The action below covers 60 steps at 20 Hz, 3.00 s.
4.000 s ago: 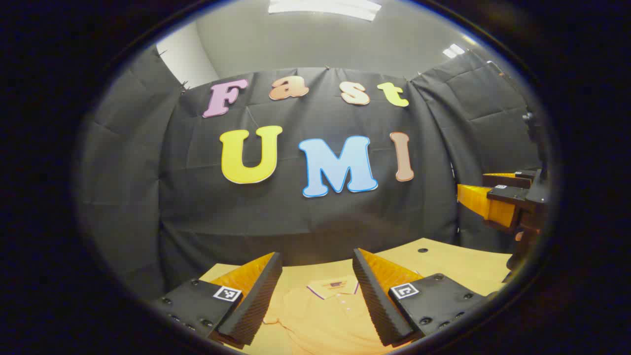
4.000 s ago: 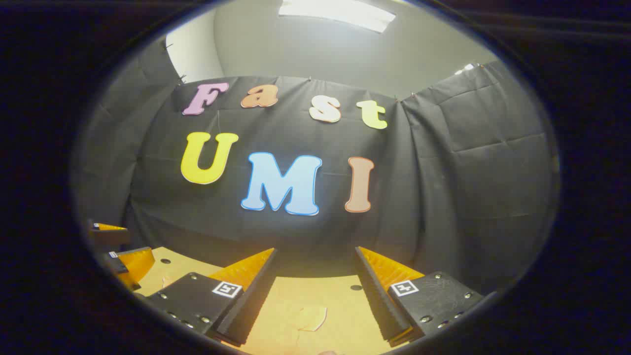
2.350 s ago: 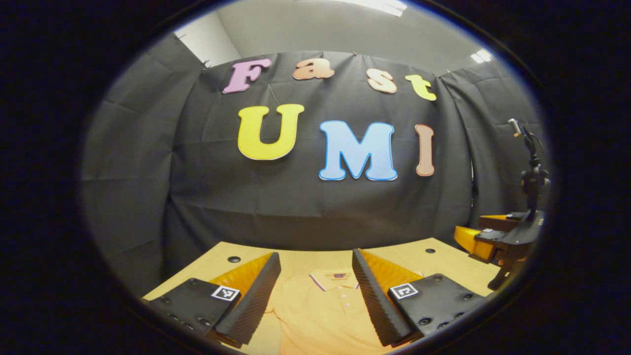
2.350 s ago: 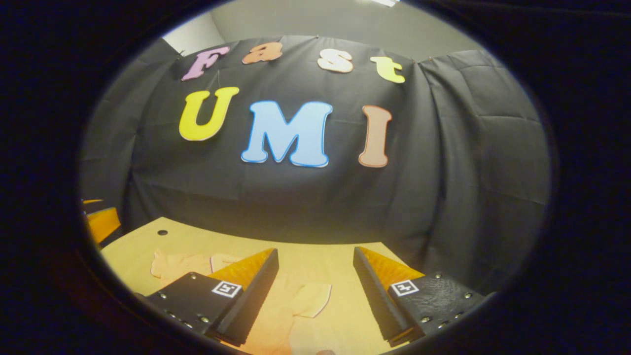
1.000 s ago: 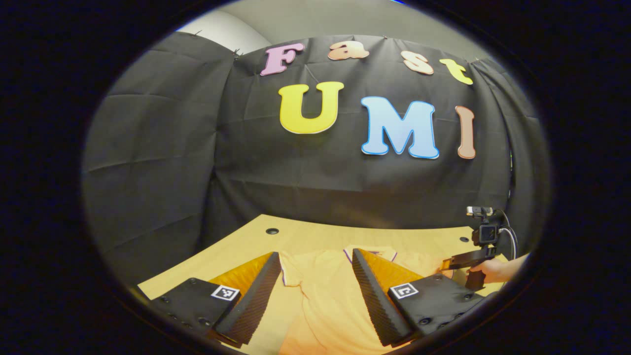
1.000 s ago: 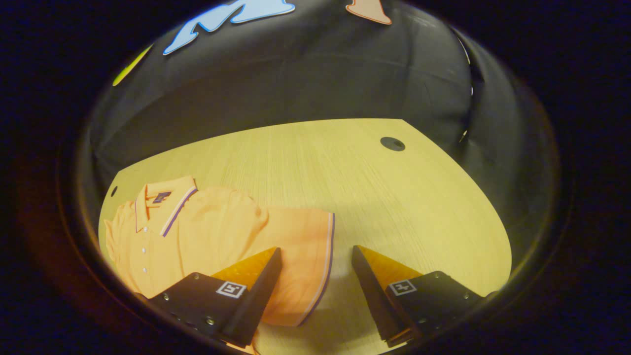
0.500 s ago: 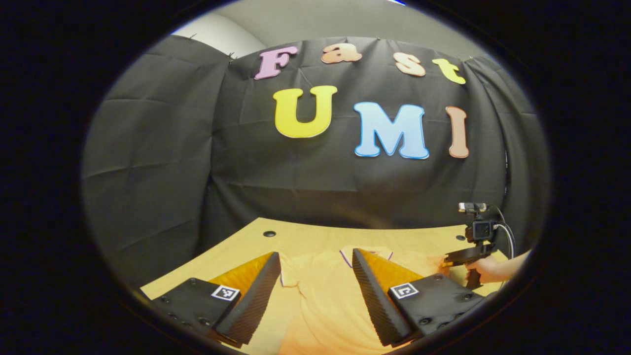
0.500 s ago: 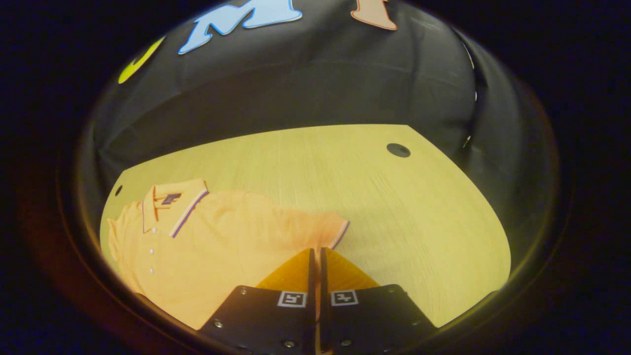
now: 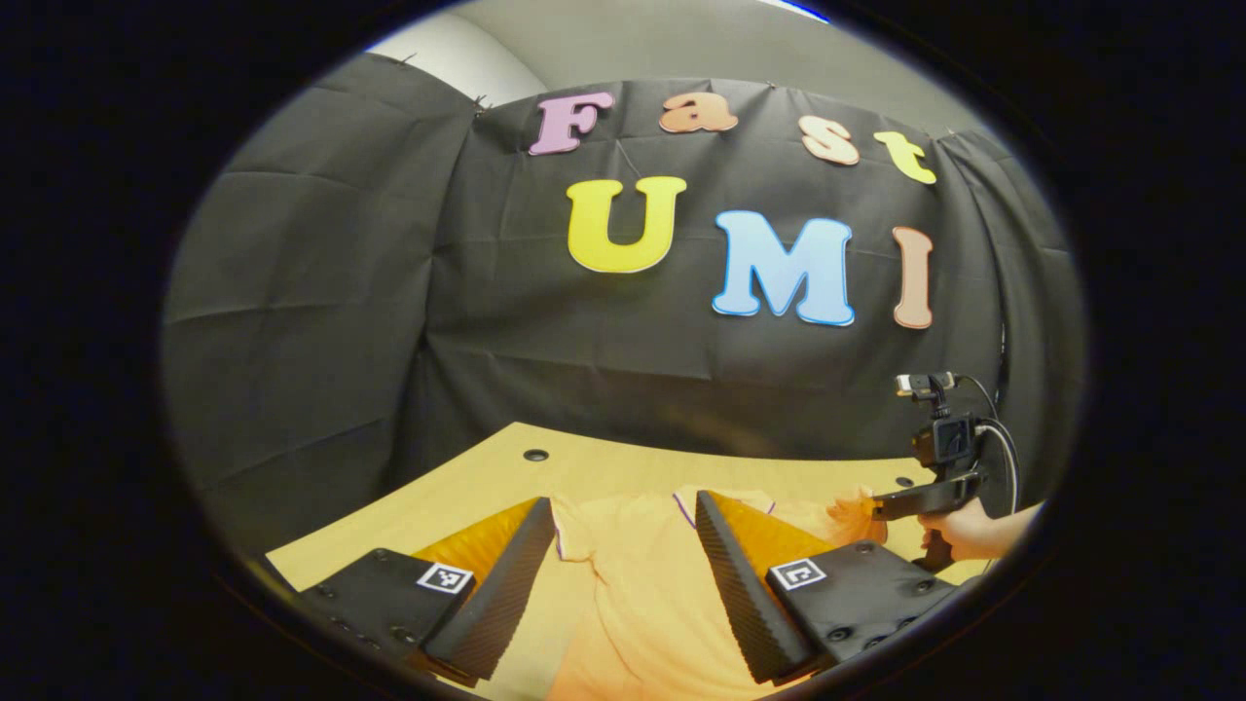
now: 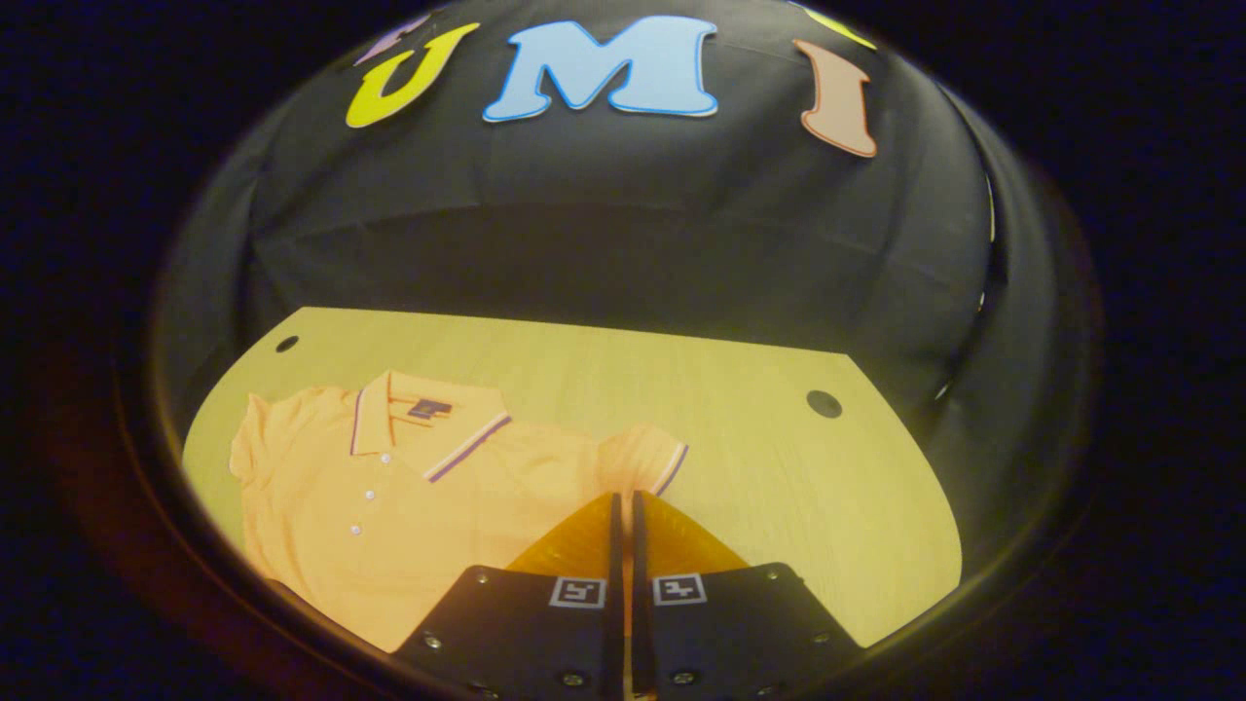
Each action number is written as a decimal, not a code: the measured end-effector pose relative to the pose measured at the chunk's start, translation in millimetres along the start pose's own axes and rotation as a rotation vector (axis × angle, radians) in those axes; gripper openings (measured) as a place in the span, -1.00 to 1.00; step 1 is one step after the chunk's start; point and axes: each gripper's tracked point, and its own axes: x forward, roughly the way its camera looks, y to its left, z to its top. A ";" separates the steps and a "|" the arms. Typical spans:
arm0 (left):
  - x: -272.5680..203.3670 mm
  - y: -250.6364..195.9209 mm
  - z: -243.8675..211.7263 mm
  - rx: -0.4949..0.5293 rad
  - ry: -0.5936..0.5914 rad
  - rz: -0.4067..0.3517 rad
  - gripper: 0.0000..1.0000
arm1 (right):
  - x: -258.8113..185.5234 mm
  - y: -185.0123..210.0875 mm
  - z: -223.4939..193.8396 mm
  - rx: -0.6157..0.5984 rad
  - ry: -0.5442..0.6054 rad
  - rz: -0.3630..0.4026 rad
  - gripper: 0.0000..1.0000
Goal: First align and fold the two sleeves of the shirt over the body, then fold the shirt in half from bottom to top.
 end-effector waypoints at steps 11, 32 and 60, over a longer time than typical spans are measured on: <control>-9.6 46.9 2.7 0.007 0.023 0.086 0.87 | 11.6 75.4 -20.3 -0.106 0.073 0.142 -0.90; 161.9 53.9 -42.5 0.045 0.129 -0.116 0.89 | -148.5 76.7 32.3 -0.001 -0.127 0.080 0.89; 340.6 98.4 -207.0 0.043 0.422 0.110 0.17 | -259.2 52.8 -34.6 0.024 -0.062 0.109 0.89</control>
